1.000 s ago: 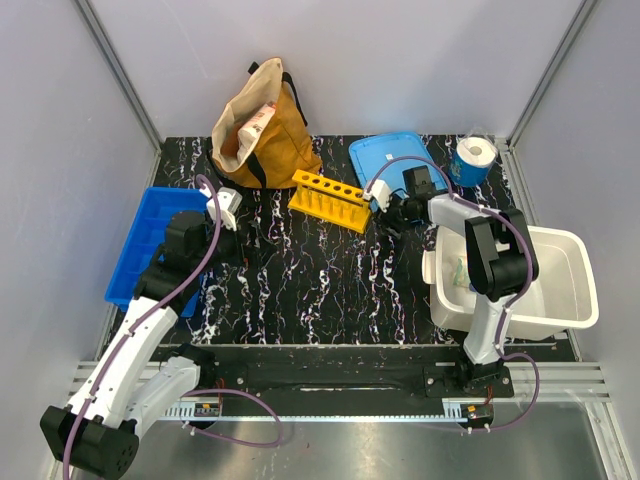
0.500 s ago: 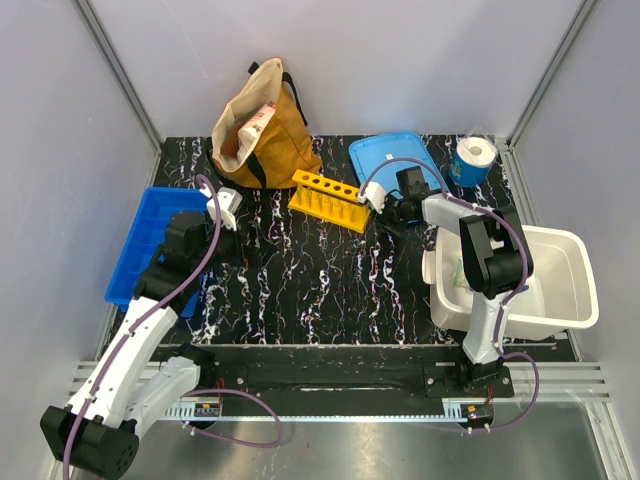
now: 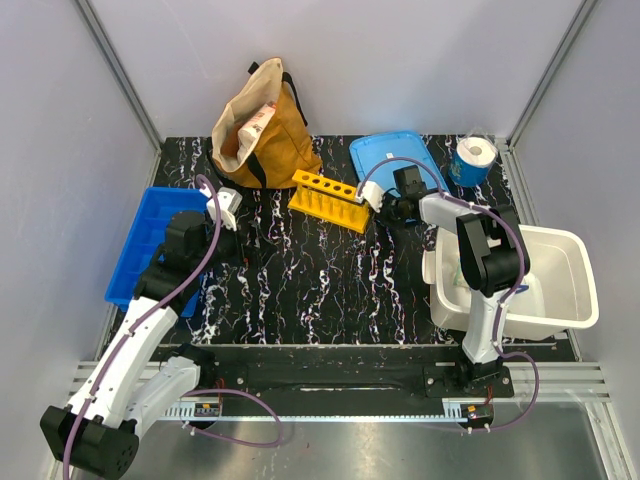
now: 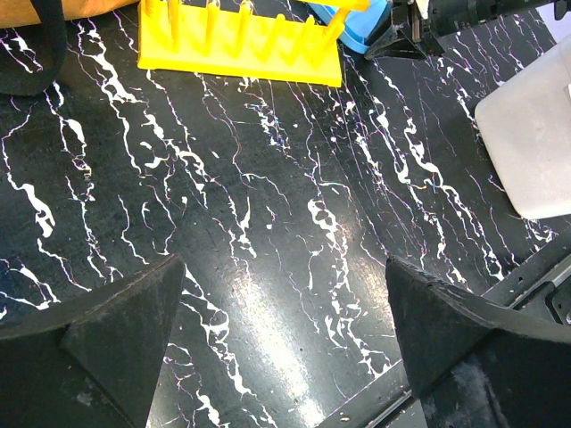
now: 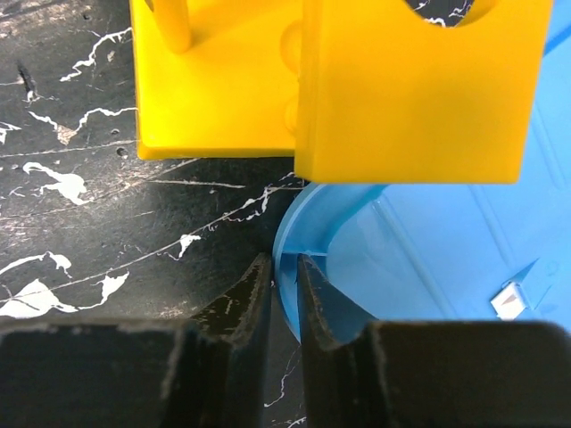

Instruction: Organize the chemistry lab equipment

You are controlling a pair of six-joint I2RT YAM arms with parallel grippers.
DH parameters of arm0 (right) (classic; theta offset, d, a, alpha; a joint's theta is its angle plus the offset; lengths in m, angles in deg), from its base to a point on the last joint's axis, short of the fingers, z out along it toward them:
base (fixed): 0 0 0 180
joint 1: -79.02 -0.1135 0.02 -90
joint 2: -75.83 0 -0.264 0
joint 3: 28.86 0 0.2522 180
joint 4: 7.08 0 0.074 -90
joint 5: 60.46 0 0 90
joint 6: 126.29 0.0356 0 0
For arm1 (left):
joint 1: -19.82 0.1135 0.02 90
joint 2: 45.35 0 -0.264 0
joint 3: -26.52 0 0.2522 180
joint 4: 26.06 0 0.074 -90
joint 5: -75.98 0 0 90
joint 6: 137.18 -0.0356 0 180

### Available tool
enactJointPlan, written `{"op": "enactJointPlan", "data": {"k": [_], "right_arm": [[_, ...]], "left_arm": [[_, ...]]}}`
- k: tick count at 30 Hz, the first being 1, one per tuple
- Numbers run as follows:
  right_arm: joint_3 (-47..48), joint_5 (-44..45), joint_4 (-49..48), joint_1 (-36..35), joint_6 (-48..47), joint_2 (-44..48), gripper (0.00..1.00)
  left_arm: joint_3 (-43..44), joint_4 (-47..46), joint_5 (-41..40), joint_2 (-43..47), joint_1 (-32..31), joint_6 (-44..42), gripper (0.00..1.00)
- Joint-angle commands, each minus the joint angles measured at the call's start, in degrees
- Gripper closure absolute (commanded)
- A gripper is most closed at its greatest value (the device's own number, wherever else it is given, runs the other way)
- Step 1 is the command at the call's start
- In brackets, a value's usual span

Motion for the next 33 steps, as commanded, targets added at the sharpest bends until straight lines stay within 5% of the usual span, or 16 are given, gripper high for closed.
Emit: {"op": "enactJointPlan", "data": {"k": [1, 5, 8, 33], "right_arm": [[-1.2, 2.9, -0.4, -0.6, -1.9, -1.7, 0.80], [-3.2, 3.0, -3.6, -0.7, -2.2, 0.0, 0.86], [-4.6, 3.5, -6.8, -0.8, -2.1, 1.2, 1.00], [-6.7, 5.5, -16.6, -1.7, -4.8, 9.4, 1.00]], "left_arm": [[0.2, -2.6, -1.2, 0.7, -0.2, 0.0, 0.01], [0.2, -2.6, -1.1, 0.6, -0.2, 0.0, 0.01], [0.2, -2.6, -1.1, 0.6, -0.1, -0.1, 0.01], [0.1, -2.5, -0.9, 1.1, -0.2, -0.1, 0.01]]}}
